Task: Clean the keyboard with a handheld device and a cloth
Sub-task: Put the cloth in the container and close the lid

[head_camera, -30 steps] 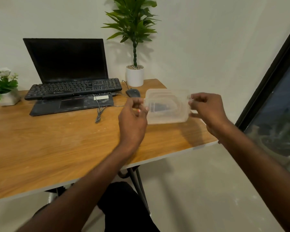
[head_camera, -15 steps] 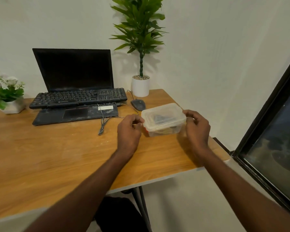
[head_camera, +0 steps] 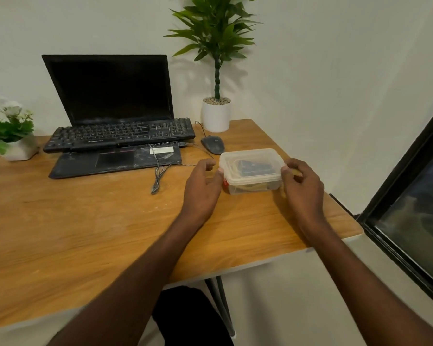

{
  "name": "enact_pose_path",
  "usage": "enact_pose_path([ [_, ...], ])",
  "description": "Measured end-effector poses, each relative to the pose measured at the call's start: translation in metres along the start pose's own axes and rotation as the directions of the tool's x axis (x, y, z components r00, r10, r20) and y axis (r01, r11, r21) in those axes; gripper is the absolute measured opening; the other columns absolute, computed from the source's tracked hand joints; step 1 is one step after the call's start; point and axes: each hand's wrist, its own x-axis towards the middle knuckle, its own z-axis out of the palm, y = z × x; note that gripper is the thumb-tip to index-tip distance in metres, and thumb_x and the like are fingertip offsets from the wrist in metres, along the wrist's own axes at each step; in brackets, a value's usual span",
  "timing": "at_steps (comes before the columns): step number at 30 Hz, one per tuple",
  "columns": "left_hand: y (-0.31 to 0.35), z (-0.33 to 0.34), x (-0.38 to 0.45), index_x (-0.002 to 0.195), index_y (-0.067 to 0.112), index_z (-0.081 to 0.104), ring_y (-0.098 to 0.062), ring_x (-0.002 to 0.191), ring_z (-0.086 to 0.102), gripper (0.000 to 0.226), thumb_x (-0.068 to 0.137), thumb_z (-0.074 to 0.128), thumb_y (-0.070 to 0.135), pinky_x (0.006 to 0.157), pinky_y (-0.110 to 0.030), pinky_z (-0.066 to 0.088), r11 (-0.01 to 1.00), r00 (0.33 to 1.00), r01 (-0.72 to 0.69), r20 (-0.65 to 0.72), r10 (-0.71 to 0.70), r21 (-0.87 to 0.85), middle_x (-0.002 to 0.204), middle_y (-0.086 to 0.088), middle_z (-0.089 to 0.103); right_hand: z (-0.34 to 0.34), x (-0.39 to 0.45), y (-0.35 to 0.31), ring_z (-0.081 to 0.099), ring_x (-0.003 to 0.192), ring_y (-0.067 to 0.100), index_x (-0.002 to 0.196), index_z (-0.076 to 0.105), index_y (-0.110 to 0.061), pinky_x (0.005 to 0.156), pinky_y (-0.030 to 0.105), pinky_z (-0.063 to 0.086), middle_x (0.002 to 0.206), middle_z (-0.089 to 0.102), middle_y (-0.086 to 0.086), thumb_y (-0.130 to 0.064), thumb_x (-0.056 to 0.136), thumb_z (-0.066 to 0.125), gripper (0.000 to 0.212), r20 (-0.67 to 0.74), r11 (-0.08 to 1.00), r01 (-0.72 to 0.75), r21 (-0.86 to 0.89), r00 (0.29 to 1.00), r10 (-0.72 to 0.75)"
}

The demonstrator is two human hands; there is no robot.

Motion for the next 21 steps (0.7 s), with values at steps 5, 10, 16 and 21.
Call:
enact_pose_path([
  [5, -0.003, 0.000, 0.009, 0.147, 0.021, 0.061, -0.018, 0.110, 0.069, 0.061, 0.101, 0.050, 0.061, 0.098, -0.043, 0.058, 0.993, 0.989, 0.112, 0.091, -0.114, 0.030, 0.134, 0.001, 0.071, 0.008, -0.002, -0.002, 0.036, 0.144, 0.011, 0.134, 0.061, -0.039, 0.113, 0.046, 0.041, 0.155, 0.042, -0.019, -0.046, 0.102, 0.056, 0.033, 0.296, 0.915, 0.355, -0.192, 0.910, -0.291],
  [10, 0.009, -0.017, 0.036, 0.121, 0.017, 0.072, -0.019, 0.069, 0.059, 0.025, 0.108, 0.060, 0.036, 0.056, -0.027, 0.045, 0.892, 0.876, 0.432, 0.297, -0.380, -0.133, 0.105, -0.016, 0.078, 0.009, 0.000, 0.002, 0.044, 0.138, 0.005, 0.129, 0.066, -0.032, 0.107, 0.049, 0.050, 0.147, 0.052, -0.016, -0.042, 0.095, 0.068, 0.036, 0.261, 0.957, 0.269, -0.106, 0.937, -0.234],
  [16, 0.010, -0.027, 0.056, 0.116, -0.005, 0.071, -0.014, 0.062, 0.061, 0.031, 0.100, 0.074, 0.021, 0.052, -0.021, 0.051, 0.789, 0.773, 0.581, 0.437, -0.459, -0.199, 0.086, -0.014, 0.071, 0.007, 0.002, 0.001, 0.042, 0.138, -0.001, 0.123, 0.071, -0.036, 0.108, 0.040, 0.050, 0.152, 0.044, -0.024, -0.043, 0.095, 0.067, 0.029, 0.251, 0.980, 0.200, 0.013, 0.948, -0.197],
  [21, 0.011, -0.015, 0.052, 0.106, -0.004, 0.073, -0.014, 0.055, 0.058, 0.027, 0.098, 0.078, 0.022, 0.047, -0.022, 0.047, 0.787, 0.805, 0.578, 0.309, -0.506, -0.218, 0.075, -0.011, 0.066, 0.010, 0.003, 0.003, 0.045, 0.138, 0.005, 0.123, 0.071, -0.037, 0.106, 0.044, 0.052, 0.154, 0.046, -0.014, -0.052, 0.094, 0.065, 0.034, 0.258, 0.969, 0.226, -0.096, 0.946, -0.195],
])
